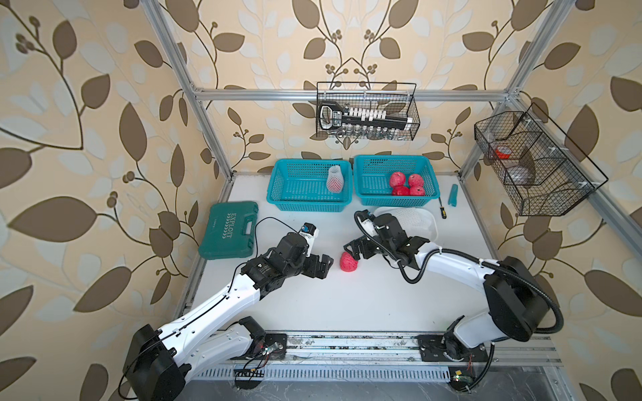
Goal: Remove foam nets from apples
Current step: Adjust the foam net in the storage box, then pick up the apple from the center of the board.
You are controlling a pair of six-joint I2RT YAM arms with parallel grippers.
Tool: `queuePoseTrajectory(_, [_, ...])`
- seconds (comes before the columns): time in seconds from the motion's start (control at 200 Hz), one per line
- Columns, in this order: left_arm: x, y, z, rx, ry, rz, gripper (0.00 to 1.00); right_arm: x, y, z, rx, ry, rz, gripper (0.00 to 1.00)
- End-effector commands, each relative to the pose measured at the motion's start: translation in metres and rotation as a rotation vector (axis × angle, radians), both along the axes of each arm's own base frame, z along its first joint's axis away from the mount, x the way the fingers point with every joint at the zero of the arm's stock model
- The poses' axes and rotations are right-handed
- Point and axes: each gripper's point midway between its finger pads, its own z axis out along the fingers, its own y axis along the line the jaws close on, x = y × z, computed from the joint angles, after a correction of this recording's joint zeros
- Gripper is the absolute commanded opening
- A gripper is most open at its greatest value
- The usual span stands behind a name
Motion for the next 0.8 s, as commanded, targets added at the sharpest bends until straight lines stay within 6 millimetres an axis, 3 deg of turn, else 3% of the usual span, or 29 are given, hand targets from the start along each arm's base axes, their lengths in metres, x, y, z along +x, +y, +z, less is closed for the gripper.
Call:
queuePoseTrajectory(0.0, [-0.018, 0.004, -0.023, 0.007, 0.136, 0.013, 0.99, -0.014, 0.013, -0.011, -0.054, -0.017, 0.088, 1.0])
queuePoseTrajectory(0.18, [-0.025, 0.005, -0.041, 0.016, 0.176, 0.004, 0.99, -0.02, 0.02, -0.039, -0.096, 0.038, 0.132, 1.0])
queuePoseTrajectory(0.415, [-0.016, 0.005, -0.047, 0.063, 0.144, -0.012, 0.99, -0.027, 0.018, -0.073, -0.177, 0.105, 0.136, 1.0])
queuePoseTrajectory(0.7, [-0.01, 0.007, -0.051, 0.097, 0.125, -0.012, 0.99, -0.021, 0.031, -0.071, -0.135, 0.085, 0.155, 0.83])
queuePoseTrajectory(0.795, [-0.008, 0.008, -0.049, 0.101, 0.104, -0.005, 0.99, -0.018, 0.033, -0.064, -0.127, 0.074, 0.149, 0.64])
